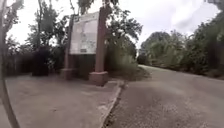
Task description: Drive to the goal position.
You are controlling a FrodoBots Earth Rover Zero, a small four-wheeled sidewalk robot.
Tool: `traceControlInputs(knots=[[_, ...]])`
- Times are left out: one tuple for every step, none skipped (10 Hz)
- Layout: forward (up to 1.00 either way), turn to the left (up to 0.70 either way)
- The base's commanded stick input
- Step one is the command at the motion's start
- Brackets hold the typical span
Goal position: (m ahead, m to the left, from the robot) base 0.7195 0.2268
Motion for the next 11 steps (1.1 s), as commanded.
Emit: traceControlInputs(knots=[[0.7, -0.32], [0.7, -0.32], [0.7, -0.33], [0.7, -0.33], [0.7, -0.33], [0.7, -0.34], [0.7, -0.34], [0.7, -0.34], [0.7, -0.34], [0.7, -0.34], [0.64, -0.32]])
